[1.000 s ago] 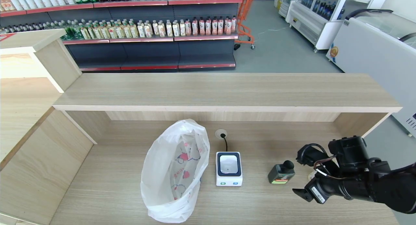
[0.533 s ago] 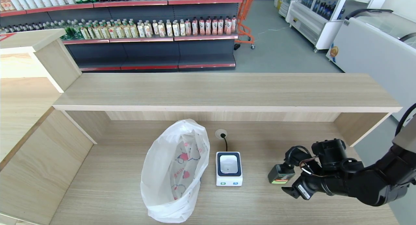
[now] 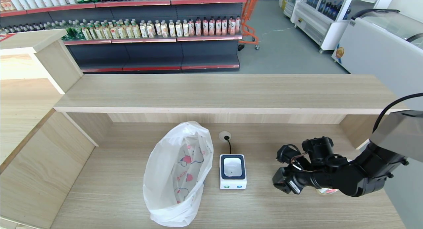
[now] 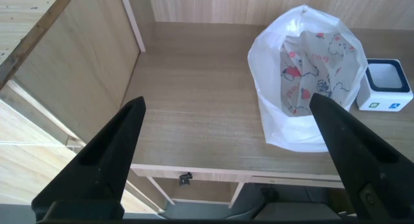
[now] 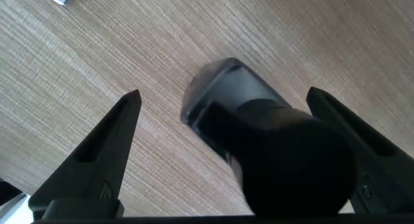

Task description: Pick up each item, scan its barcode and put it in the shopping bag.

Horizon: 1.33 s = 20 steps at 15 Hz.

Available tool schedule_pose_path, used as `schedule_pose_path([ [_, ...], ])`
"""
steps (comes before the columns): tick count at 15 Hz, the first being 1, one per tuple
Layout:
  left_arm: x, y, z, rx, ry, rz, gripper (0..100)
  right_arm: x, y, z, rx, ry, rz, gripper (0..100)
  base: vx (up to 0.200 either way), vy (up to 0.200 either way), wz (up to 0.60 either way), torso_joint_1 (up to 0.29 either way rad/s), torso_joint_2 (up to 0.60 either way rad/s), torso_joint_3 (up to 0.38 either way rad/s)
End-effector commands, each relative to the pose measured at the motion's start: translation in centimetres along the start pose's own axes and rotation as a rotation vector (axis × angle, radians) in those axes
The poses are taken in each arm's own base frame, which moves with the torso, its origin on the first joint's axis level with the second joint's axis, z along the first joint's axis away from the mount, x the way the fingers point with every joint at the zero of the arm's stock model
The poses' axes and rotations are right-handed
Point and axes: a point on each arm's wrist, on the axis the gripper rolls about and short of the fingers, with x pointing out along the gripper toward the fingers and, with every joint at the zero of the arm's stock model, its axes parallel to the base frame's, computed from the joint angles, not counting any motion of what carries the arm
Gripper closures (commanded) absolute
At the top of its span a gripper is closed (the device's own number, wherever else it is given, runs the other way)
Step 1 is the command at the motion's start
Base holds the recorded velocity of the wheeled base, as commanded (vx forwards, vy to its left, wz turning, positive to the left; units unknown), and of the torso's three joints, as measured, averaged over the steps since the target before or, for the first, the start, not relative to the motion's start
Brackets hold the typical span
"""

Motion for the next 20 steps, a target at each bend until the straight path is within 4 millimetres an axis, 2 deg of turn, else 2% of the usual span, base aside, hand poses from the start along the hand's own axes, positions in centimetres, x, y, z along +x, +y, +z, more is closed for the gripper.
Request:
schedule_pose_path([
  [1,0.0,0.0,0.0,0.000,-0.001,0.000,0,1.2,0.2,0.3,-0.008,-0.031,0.053,0,0.000,0.000,0.00,0.000,0.00,0.000],
  [3,0.0,0.0,0.0,0.000,-0.001,0.000,0,1.8,0.3,0.9,-0.019,-0.083,0.110,0,0.000,0.000,0.00,0.000,0.00,0.000],
  [4,0.0,0.0,0.0,0.000,-0.001,0.000,0,2.0,0.3,1.1,-0.028,-0.086,0.109,100,0.000,0.000,0.00,0.000,0.00,0.000],
  [7,0.0,0.0,0.0,0.000,-0.001,0.000,0,1.9,0.4,1.1,-0.036,-0.101,0.104,100,0.000,0.000,0.00,0.000,0.00,0.000],
  [9,0.0,0.0,0.0,0.000,-0.001,0.000,0,0.9,0.1,1.7,-0.029,-0.135,0.085,100,0.000,0.000,0.00,0.000,0.00,0.000],
  [11,0.0,0.0,0.0,0.000,-0.001,0.000,0,-2.5,-0.2,2.3,0.003,-0.229,0.023,100,0.000,0.000,0.00,0.000,0.00,0.000],
  [13,0.0,0.0,0.0,0.000,-0.001,0.000,0,-7.7,-0.3,1.7,0.107,-0.351,-0.064,100,0.000,0.000,0.00,0.000,0.00,0.000],
  [15,0.0,0.0,0.0,0.000,-0.001,0.000,0,-12.9,-1.0,2.2,0.095,-0.454,-0.153,100,0.000,0.000,0.00,0.000,0.00,0.000],
  [16,0.0,0.0,0.0,0.000,-0.001,0.000,0,-14.2,-1.0,2.6,0.071,-0.482,-0.174,100,0.000,0.000,0.00,0.000,0.00,0.000],
  [17,0.0,0.0,0.0,0.000,-0.001,0.000,0,-16.6,-0.7,2.9,-0.013,-0.537,-0.223,100,0.000,0.000,0.00,0.000,0.00,0.000],
  [18,0.0,0.0,0.0,0.000,-0.001,0.000,0,-18.0,-0.2,3.2,-0.090,-0.570,-0.253,100,0.000,0.000,0.00,0.000,0.00,0.000],
  [19,0.0,0.0,0.0,0.000,-0.001,0.000,0,-18.9,-0.2,3.3,-0.201,-0.584,-0.297,100,0.000,0.000,0.00,0.000,0.00,0.000],
  [20,0.0,0.0,0.0,0.000,-0.001,0.000,0,-19.3,-0.6,3.4,-0.404,-0.624,-0.340,100,0.000,0.000,0.00,0.000,0.00,0.000],
])
